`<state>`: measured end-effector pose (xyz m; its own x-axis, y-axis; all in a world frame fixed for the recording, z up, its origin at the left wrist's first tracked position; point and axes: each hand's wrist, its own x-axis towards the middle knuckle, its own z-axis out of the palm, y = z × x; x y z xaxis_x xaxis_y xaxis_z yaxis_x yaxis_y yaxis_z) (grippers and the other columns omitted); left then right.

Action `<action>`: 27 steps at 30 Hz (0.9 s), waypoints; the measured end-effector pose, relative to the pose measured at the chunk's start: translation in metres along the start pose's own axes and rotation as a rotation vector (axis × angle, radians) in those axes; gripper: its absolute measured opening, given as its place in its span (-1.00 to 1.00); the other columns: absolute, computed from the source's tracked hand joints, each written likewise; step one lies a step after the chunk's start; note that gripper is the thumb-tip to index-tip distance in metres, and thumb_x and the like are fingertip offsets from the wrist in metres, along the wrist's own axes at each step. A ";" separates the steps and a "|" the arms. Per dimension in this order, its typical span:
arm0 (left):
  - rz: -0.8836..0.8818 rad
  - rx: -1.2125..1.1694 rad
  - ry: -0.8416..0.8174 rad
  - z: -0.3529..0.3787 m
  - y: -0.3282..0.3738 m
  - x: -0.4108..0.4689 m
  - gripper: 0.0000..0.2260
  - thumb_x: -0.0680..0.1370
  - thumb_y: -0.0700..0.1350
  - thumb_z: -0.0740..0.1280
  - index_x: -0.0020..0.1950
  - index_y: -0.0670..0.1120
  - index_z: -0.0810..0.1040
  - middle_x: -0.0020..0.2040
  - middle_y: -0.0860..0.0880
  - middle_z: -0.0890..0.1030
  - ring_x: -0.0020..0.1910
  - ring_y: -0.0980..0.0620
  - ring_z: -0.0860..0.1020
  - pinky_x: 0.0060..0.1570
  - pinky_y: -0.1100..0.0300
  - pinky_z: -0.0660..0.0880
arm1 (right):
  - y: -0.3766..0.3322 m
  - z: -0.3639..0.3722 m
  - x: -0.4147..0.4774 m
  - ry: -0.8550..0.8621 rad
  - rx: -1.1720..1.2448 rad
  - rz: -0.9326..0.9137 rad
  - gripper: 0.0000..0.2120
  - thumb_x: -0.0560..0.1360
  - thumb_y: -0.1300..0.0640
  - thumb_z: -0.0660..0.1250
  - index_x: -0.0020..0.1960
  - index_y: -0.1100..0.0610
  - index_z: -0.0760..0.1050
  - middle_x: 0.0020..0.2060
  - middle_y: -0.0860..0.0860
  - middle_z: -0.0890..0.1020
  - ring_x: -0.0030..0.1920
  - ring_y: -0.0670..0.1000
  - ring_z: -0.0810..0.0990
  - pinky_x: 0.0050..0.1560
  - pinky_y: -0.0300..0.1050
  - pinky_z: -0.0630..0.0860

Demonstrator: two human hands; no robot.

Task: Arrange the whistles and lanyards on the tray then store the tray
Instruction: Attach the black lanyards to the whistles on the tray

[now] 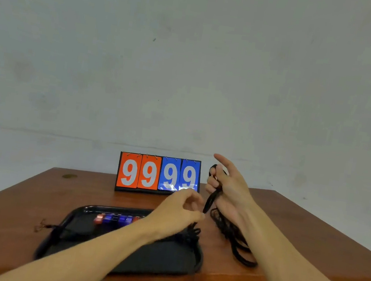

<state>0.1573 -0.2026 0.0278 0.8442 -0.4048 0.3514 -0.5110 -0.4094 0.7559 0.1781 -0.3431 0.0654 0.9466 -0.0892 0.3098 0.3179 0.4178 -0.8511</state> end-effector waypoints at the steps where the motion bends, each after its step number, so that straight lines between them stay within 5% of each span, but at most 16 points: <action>1: -0.006 -0.014 -0.053 -0.001 0.002 -0.004 -0.77 0.51 0.01 0.35 0.13 0.03 0.46 -0.01 0.16 0.51 0.02 0.20 0.49 0.04 0.32 0.42 | 0.001 0.006 -0.001 -0.002 -0.004 0.002 -0.76 0.65 0.24 0.09 0.22 0.10 0.46 -0.34 0.03 0.40 -0.47 -0.10 0.27 -0.42 -0.22 0.25; 3: 0.001 -0.017 -0.120 -0.004 0.006 -0.009 -0.82 0.54 0.07 0.30 0.10 0.07 0.47 -0.05 0.23 0.50 -0.01 0.26 0.48 0.01 0.37 0.39 | 0.000 0.017 -0.004 0.002 -0.018 0.015 -0.75 0.65 0.24 0.06 0.19 0.16 0.49 -0.34 0.03 0.37 -0.44 -0.10 0.27 -0.41 -0.23 0.27; 9: -0.005 0.041 -0.071 -0.031 0.005 -0.015 -0.77 0.63 -0.05 0.15 -0.01 -0.12 0.56 -0.29 0.02 0.57 -0.37 0.26 0.53 -0.28 0.40 0.42 | -0.005 0.027 -0.015 0.031 -0.102 0.056 -0.78 0.62 0.28 0.11 0.02 0.24 0.54 -0.27 0.08 0.43 -0.31 -0.03 0.39 -0.22 -0.16 0.41; 13: -0.047 0.150 -0.081 -0.057 0.006 -0.026 -0.76 0.65 -0.06 0.08 -0.09 -0.08 0.48 -0.33 0.01 0.44 -0.40 0.12 0.40 -0.32 0.28 0.39 | 0.003 0.020 -0.025 0.095 -0.620 0.130 -0.74 0.62 0.06 0.15 0.04 0.21 0.52 -0.23 0.11 0.55 -0.35 0.02 0.50 -0.29 -0.15 0.49; 17: 0.011 0.379 -0.100 -0.075 0.007 -0.030 -0.74 0.67 -0.05 -0.01 0.06 -0.11 0.43 -0.09 0.04 0.50 -0.07 0.05 0.46 -0.12 0.25 0.37 | 0.017 0.019 -0.034 0.179 -1.321 -0.120 -0.58 0.59 -0.10 0.11 -0.27 0.18 0.43 -0.40 0.04 0.52 -0.35 0.06 0.48 -0.32 -0.14 0.39; 20: 0.018 0.487 -0.106 -0.087 0.007 -0.036 -0.74 0.68 -0.08 -0.02 0.20 -0.14 0.39 0.03 -0.08 0.51 -0.02 0.00 0.47 -0.04 0.17 0.42 | 0.027 0.037 -0.035 0.119 -1.254 -0.252 -0.57 0.62 -0.09 0.07 -0.08 0.19 0.56 -0.20 0.03 0.62 -0.19 0.06 0.53 -0.16 -0.11 0.36; 23: 0.032 0.507 -0.080 -0.101 0.004 -0.038 -0.77 0.67 -0.14 -0.02 0.24 -0.14 0.34 0.01 -0.11 0.52 -0.10 -0.01 0.46 -0.09 0.16 0.39 | 0.040 0.063 -0.032 -0.086 -0.980 -0.025 -0.53 0.64 -0.12 -0.04 0.17 0.13 0.53 0.05 0.07 0.63 0.03 0.02 0.58 0.14 -0.08 0.42; 25: 0.008 0.496 -0.043 -0.110 -0.005 -0.041 -0.80 0.67 -0.16 -0.01 0.22 -0.13 0.32 -0.01 -0.19 0.52 -0.14 -0.05 0.42 -0.15 0.13 0.35 | 0.052 0.075 -0.034 -0.162 -0.827 0.100 -0.47 0.63 -0.18 -0.10 0.20 0.10 0.51 0.06 0.11 0.66 0.13 0.07 0.59 0.30 0.05 0.41; 27: 0.001 0.487 -0.004 -0.119 -0.017 -0.046 -0.86 0.66 -0.15 -0.01 0.15 -0.11 0.30 -0.16 -0.10 0.47 -0.22 -0.02 0.38 -0.23 0.16 0.31 | 0.065 0.081 -0.036 -0.260 -0.639 0.223 -0.44 0.60 -0.24 -0.11 0.20 0.12 0.47 -0.07 0.14 0.71 0.03 0.12 0.66 0.21 0.05 0.49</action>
<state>0.1469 -0.0794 0.0645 0.8435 -0.4080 0.3494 -0.5290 -0.7437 0.4087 0.1604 -0.2390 0.0331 0.9744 0.1879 0.1235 0.1637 -0.2162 -0.9625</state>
